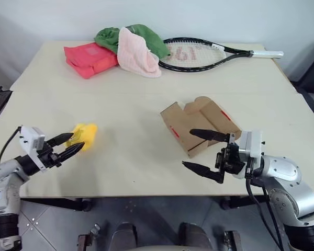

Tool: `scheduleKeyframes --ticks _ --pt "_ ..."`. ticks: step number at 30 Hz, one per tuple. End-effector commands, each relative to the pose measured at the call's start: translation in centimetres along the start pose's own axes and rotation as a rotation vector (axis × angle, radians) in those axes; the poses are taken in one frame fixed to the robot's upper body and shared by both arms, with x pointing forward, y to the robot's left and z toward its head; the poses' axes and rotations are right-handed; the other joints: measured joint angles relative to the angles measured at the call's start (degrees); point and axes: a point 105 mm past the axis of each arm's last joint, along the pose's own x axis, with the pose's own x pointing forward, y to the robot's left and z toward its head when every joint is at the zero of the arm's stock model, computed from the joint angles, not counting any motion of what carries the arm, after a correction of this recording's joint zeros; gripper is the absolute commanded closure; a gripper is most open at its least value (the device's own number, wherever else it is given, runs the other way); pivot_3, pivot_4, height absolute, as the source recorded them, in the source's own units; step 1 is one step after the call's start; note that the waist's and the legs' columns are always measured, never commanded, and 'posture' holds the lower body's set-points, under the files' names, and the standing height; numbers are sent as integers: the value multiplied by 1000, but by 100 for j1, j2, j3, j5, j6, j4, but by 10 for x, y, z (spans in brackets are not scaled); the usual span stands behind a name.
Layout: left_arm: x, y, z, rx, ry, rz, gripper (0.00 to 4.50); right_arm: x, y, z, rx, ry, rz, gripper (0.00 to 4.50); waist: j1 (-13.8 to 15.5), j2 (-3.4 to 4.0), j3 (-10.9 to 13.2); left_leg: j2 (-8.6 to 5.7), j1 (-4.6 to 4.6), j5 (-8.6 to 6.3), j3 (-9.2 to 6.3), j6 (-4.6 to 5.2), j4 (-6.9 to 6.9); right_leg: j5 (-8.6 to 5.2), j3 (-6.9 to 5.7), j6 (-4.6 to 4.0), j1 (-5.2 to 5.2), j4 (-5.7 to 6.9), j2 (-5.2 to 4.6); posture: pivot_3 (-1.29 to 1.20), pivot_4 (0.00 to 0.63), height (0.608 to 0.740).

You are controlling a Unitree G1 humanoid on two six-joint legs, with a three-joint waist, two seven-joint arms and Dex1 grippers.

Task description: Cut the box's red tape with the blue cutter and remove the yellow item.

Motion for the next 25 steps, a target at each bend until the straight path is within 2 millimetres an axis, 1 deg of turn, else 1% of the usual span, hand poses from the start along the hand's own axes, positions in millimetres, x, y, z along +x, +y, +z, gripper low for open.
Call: scheduleKeyframes --ticks 1,3,6,8,10,13,16,20,25 --pt "-27 9 31 41 -28 16 555 -10 0 12 -33 -4 11 0 -22 0 0 0 1 0 2 0 -4 0 0 0 -2 -1 0 0 150 740" --pt "-35 11 32 39 -2 10 555 -12 0 11 -38 6 19 0 -47 4 1 3 9 -1 7 -1 -14 0 0 0 -4 -2 1 0 150 740" --pt "-60 10 25 73 103 -6 555 -17 -2 16 -20 15 28 0 -69 10 2 4 13 -1 11 -2 -22 -1 1 -1 -4 -5 1 0 150 740" --pt "-79 2 9 118 188 -42 555 -24 1 16 -7 50 48 0 -77 11 2 4 15 -2 15 -3 -26 -1 1 -2 -6 -7 1 0 150 740" --pt "-88 -9 -3 159 220 -66 555 -32 4 13 -15 94 63 0 -75 11 3 4 17 -3 19 -5 -34 -1 1 -3 -8 -10 0 0 150 740" --pt "-84 -27 -9 150 185 -86 555 -41 4 6 -3 120 37 0 -35 9 2 4 17 -4 20 -5 -35 -2 0 -3 -8 -13 1 0 150 740" --pt "-76 -37 -10 158 168 -81 555 -43 10 2 -20 135 51 0 22 6 0 6 16 -4 19 -4 -20 -2 0 -5 -2 -13 1 0 150 740" --pt "-70 -42 -14 208 167 -61 555 -40 12 1 -33 123 56 0 10 6 -2 6 17 -6 19 -2 -11 -2 1 -6 2 -11 0 0 150 740" --pt "-62 -34 -13 223 133 -2 555 -44 9 2 -46 119 13 0 8 5 -2 7 17 -7 18 -3 -15 -2 0 -6 0 -12 2 0 150 740"
